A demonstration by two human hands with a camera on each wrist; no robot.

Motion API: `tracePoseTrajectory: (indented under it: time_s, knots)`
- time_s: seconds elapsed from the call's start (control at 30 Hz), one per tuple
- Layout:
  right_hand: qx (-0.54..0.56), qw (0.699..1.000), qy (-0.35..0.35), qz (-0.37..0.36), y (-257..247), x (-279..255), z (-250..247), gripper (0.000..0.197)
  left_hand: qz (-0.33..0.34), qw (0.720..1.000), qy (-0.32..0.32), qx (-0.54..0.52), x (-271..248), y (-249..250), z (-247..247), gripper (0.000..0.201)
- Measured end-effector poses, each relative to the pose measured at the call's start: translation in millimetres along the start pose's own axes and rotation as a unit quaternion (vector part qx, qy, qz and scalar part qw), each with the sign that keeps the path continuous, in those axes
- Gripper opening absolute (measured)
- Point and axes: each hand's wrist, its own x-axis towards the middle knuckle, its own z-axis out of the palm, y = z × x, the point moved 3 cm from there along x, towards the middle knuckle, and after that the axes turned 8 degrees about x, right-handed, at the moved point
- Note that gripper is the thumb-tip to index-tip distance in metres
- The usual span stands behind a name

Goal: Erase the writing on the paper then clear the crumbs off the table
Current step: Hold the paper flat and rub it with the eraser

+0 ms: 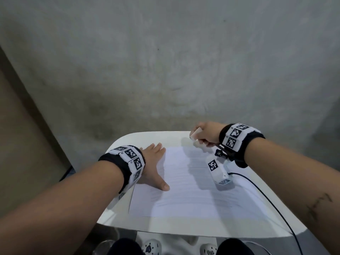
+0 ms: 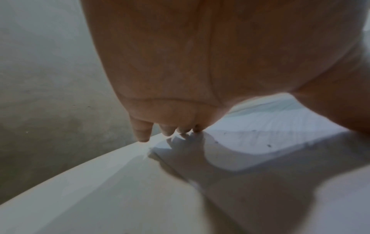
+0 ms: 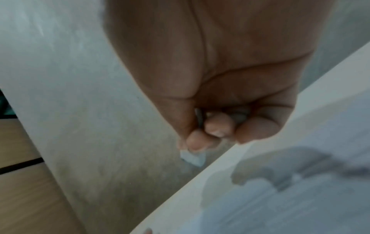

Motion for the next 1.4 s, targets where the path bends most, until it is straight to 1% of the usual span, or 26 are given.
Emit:
tracePoseTrajectory:
  time_s: [0.07,0.13,0.23,0.3,0.37,0.4,0.47,0.53,0.6,0.63,0.67,0.7,0.77,0.8,0.83,0.9,0.97,1.0,1.07,1.1,1.17,1.23,1.3,1.33,1.37,1.4]
  knots:
    - [0.029,0.999,0.018,-0.010,3.3,-0.9,-4.5,0.006,0.005,1.000,0.007,-0.012,-2.2,-0.6,-3.6,0.137]
    - [0.005,1.000,0.018,-0.018,2.9,-0.4,-3.3,0.011,0.019,0.999,0.006,-0.036,-3.7,4.7,-13.4,0.136]
    - [-0.102,0.994,0.015,-0.044,-5.0,0.8,4.8,0.005,0.033,0.998,0.011,-0.055,-0.6,23.1,-26.1,0.131]
    - [-0.202,0.977,0.015,-0.062,-13.6,-0.9,12.1,0.018,0.032,0.998,0.019,-0.052,4.7,34.2,-25.9,0.131]
    - [-0.258,0.964,0.004,-0.062,-21.2,-2.4,18.9,0.026,0.020,0.999,0.024,-0.042,11.0,37.9,-20.2,0.134]
    - [-0.283,0.957,-0.004,-0.062,-22.3,-0.4,22.1,0.024,0.012,0.999,0.023,-0.040,13.7,36.9,-16.7,0.135]
    - [-0.355,0.933,-0.023,-0.050,-23.5,1.0,27.6,0.013,0.003,0.999,0.011,-0.047,16.6,33.7,-11.0,0.138]
    - [-0.413,0.908,-0.042,-0.053,-26.3,1.9,37.2,0.018,0.007,0.999,0.005,-0.046,15.0,33.5,-10.8,0.137]
    - [-0.427,0.897,-0.073,-0.085,-30.9,-1.9,54.5,0.008,0.019,0.999,0.013,-0.039,9.5,36.4,-14.6,0.133]
    - [-0.432,0.892,-0.090,-0.099,-33.8,-6.9,62.2,0.007,0.024,0.999,0.019,-0.043,6.8,37.5,-16.1,0.130]
    - [-0.427,0.893,-0.096,-0.105,-33.6,-7.8,64.9,0.016,0.029,0.998,0.024,-0.048,6.0,37.5,-16.4,0.129]
    - [-0.430,0.893,-0.096,-0.094,-33.1,-5.8,60.9,0.020,0.031,0.998,0.023,-0.051,7.0,36.5,-15.3,0.130]
    - [-0.433,0.897,-0.063,-0.058,-24.4,6.7,44.4,0.021,0.022,0.998,0.011,-0.052,12.3,32.6,-9.1,0.135]
    - [-0.439,0.896,-0.034,-0.053,-20.9,11.1,36.7,0.020,0.015,0.998,0.007,-0.056,14.3,31.1,-7.6,0.137]
    - [-0.450,0.891,-0.025,-0.051,-20.7,13.1,36.3,0.019,0.013,0.998,0.006,-0.056,16.5,30.5,-6.8,0.137]
    - [-0.451,0.887,-0.063,-0.071,-25.5,8.0,51.8,0.013,0.019,0.999,0.007,-0.048,14.2,33.2,-8.9,0.136]
    - [-0.442,0.888,-0.104,-0.068,-26.3,7.6,64.3,0.009,0.024,0.998,0.011,-0.049,13.2,34.2,-11.0,0.134]
    - [-0.441,0.889,-0.103,-0.070,-26.2,10.0,60.6,0.014,0.022,0.999,0.008,-0.048,14.9,32.7,-9.8,0.135]
    - [-0.446,0.892,-0.055,-0.049,-21.7,18.2,44.2,0.016,0.015,0.999,0.003,-0.047,16.2,31.0,-8.1,0.137]
    - [-0.462,0.885,-0.041,-0.046,-22.1,18.5,41.6,0.017,0.016,0.999,0.002,-0.046,14.8,31.6,-8.7,0.136]
    - [-0.476,0.873,-0.086,-0.067,-27.2,7.4,54.7,0.017,0.023,0.999,0.006,-0.042,11.2,33.9,-10.5,0.132]
    - [-0.461,0.873,-0.129,-0.092,-28.1,2.5,65.2,0.030,0.026,0.998,0.016,-0.056,10.9,34.1,-11.2,0.130]
    - [-0.459,0.878,-0.108,-0.084,-24.0,9.4,53.4,0.021,0.023,0.998,0.012,-0.055,16.2,30.4,-6.1,0.136]
    - [-0.456,0.884,-0.073,-0.071,-22.6,11.9,44.5,0.019,0.018,0.998,0.009,-0.054,18.6,28.4,-4.6,0.138]
    - [-0.472,0.878,-0.051,-0.062,-20.0,15.3,40.4,0.018,0.015,0.998,0.005,-0.056,19.5,27.5,-4.0,0.139]
    - [-0.470,0.879,-0.056,-0.063,-20.4,14.3,42.8,0.019,0.017,0.998,0.004,-0.057,19.9,27.8,-4.4,0.139]
